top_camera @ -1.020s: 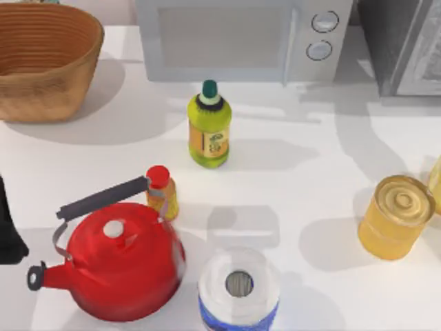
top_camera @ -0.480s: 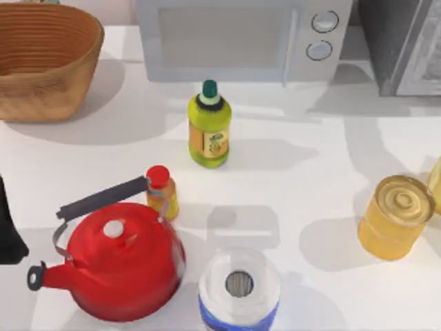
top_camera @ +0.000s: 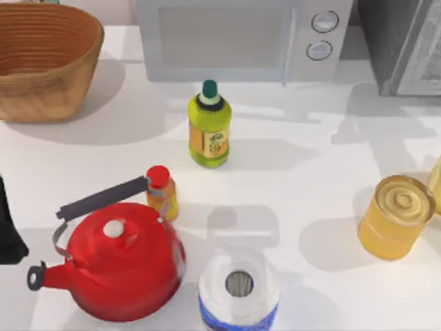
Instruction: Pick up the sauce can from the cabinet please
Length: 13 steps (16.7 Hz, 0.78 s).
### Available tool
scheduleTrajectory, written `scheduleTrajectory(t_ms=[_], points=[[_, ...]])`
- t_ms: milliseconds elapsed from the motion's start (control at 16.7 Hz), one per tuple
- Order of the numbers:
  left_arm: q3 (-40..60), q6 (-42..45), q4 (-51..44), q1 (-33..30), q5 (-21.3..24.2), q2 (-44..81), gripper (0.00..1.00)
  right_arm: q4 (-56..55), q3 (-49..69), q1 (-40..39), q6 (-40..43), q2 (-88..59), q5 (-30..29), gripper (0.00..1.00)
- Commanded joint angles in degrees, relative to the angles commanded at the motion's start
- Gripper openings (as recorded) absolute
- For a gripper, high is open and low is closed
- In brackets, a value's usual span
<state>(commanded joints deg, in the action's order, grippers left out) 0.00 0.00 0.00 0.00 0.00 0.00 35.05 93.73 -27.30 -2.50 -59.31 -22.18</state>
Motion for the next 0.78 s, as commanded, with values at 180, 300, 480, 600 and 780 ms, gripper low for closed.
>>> scheduleTrajectory(t_ms=[180,300,480,600,780], points=[[0.00,0.00,0.00,0.00,0.00,0.00,1.00,-5.80,-19.04,5.32,0.02,10.79,7.03,0.00],[0.00,0.00,0.00,0.00,0.00,0.00,1.00,-10.28,-33.22,9.15,0.19,18.81,11.29,0.00],[0.00,0.00,0.00,0.00,0.00,0.00,1.00,-17.50,-54.33,14.90,0.64,31.18,16.53,0.00],[0.00,0.00,0.00,0.00,0.00,0.00,1.00,-22.27,-66.75,18.46,1.04,39.10,19.06,0.00],[0.00,0.00,0.00,0.00,0.00,0.00,1.00,-28.63,-81.14,22.97,1.68,49.32,21.36,0.00]])
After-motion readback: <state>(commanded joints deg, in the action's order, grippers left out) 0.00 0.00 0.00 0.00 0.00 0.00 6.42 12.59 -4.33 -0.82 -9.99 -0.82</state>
